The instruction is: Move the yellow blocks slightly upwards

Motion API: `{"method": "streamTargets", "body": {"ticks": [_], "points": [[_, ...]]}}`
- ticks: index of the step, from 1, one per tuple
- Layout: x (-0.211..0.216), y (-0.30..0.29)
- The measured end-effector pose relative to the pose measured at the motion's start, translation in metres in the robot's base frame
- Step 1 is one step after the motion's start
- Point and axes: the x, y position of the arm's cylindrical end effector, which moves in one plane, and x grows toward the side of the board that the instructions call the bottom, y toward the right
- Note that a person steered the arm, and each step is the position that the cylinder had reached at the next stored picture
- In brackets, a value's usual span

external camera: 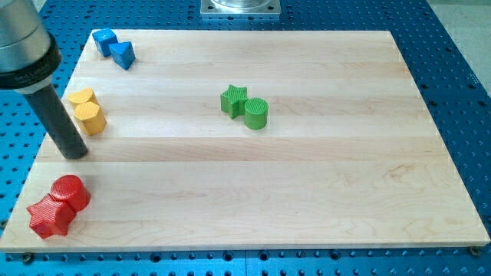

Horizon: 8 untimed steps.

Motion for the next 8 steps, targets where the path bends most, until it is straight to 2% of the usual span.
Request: {"method": "streamTargets", "body": {"ticks": [2, 4, 6, 7, 8], "points": [[-0.047, 0.002], [-0.072, -0.018], [-0.103, 0.009], [-0.086, -0.007], [-0.059, 0.007]]}}
